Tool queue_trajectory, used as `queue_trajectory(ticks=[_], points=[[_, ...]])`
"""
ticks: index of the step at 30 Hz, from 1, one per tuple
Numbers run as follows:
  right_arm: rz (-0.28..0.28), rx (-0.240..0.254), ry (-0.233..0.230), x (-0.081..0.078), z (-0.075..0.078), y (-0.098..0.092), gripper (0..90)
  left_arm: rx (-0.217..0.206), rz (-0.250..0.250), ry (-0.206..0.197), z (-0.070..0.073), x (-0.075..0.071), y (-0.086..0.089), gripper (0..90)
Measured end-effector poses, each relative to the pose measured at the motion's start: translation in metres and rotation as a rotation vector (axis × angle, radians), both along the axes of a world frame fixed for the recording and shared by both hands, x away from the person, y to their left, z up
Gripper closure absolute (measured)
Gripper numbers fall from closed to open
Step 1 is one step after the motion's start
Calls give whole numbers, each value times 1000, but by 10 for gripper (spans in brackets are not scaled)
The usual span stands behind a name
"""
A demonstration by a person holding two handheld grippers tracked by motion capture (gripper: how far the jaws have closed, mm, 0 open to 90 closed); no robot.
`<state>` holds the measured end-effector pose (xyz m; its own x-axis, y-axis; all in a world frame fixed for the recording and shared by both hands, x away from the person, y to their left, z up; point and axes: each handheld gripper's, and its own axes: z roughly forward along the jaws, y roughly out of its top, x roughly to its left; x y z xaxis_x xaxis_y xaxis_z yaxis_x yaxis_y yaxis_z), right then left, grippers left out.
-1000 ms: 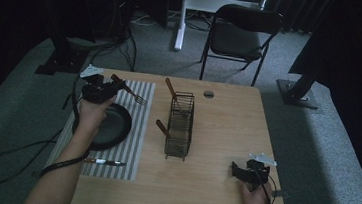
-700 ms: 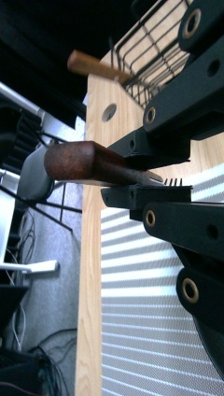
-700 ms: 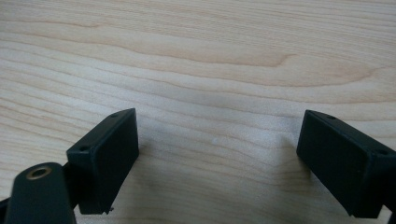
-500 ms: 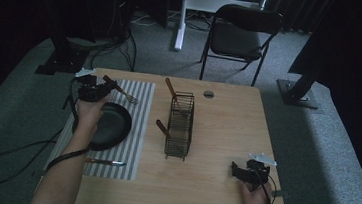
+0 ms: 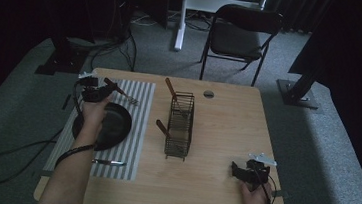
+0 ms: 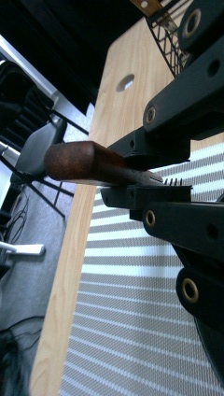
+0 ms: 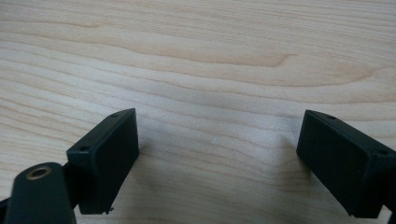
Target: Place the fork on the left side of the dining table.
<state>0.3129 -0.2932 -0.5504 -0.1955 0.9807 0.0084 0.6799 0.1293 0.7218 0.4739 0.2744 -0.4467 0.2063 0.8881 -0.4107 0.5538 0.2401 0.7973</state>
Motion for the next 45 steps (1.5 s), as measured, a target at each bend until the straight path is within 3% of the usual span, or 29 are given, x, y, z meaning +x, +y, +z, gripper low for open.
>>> queue_trajectory(ticks=[4, 10, 12, 15, 17, 19, 21, 24, 31, 40, 45], points=[[0, 0, 0, 0, 0, 0, 125, -19, 22, -5, -1, 3, 3, 803], [0, 0, 0, 0, 0, 0, 124, -31, 19, 21, -4, 9, 7, 803], [0, 0, 0, 0, 0, 0, 125, -58, 4, 30, -6, 13, 9, 803], [0, 0, 0, 0, 0, 0, 124, -41, 3, 40, -9, 16, 7, 803], [0, 0, 0, 0, 0, 0, 125, -66, 19, 48, -13, 17, 9, 803], [0, 0, 0, 0, 0, 0, 124, -132, 42, 45, -17, 17, 14, 803], [0, 0, 0, 0, 0, 0, 125, -148, 65, 44, -20, 17, 16, 803], [0, 0, 0, 0, 0, 0, 125, -132, 73, 50, -24, 17, 16, 803], [0, 0, 0, 0, 0, 0, 125, -143, 98, 69, -25, 21, 21, 799], [0, 0, 0, 0, 0, 0, 125, -49, 125, 147, -32, 26, 30, 686], [0, 0, 0, 0, 0, 0, 125, -91, 142, 164, -41, 29, 36, 603]])
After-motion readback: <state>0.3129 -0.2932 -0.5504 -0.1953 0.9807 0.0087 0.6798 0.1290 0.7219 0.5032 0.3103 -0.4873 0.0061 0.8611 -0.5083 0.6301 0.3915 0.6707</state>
